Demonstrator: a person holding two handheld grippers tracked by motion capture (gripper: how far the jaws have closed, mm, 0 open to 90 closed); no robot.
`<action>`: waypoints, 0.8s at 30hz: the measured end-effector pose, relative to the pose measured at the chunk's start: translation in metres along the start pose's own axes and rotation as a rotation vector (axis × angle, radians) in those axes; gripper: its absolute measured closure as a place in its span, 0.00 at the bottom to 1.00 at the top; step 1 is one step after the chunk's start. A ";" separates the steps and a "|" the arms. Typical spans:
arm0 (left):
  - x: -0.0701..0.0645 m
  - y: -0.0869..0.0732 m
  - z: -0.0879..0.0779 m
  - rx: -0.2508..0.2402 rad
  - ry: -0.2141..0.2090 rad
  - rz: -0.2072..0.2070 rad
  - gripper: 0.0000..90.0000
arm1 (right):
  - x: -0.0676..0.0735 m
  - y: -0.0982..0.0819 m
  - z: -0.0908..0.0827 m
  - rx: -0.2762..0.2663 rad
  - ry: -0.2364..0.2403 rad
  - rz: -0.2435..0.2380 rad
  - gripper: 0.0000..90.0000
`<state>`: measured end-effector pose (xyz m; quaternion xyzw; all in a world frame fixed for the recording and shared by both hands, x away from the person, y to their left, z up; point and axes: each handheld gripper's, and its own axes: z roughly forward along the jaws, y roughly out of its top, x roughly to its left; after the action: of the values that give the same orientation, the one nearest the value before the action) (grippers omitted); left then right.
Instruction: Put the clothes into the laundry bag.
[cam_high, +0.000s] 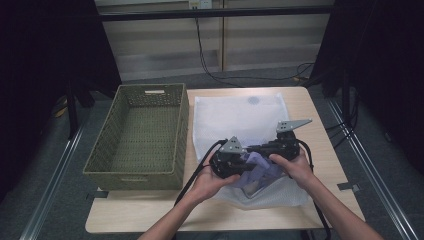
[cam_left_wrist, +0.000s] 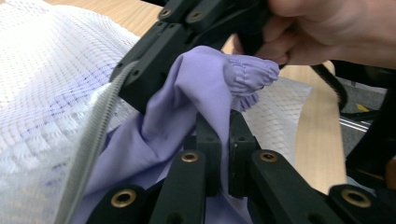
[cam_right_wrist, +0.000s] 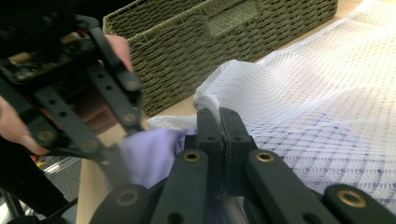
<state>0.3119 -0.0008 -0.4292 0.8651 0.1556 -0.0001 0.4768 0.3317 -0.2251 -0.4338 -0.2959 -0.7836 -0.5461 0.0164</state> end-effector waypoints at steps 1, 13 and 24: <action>0.002 -0.001 0.003 0.003 -0.003 -0.004 0.97 | 0.000 0.000 0.000 0.000 -0.001 0.000 0.99; 0.015 -0.020 0.027 0.066 0.017 -0.037 0.96 | -0.001 -0.006 -0.001 0.016 -0.004 0.012 0.99; 0.021 -0.027 0.033 0.096 0.043 -0.026 0.96 | 0.003 -0.015 -0.002 0.039 -0.009 0.022 0.99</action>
<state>0.3292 -0.0092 -0.4721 0.8847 0.1766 0.0049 0.4314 0.3213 -0.2294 -0.4445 -0.3064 -0.7908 -0.5292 0.0248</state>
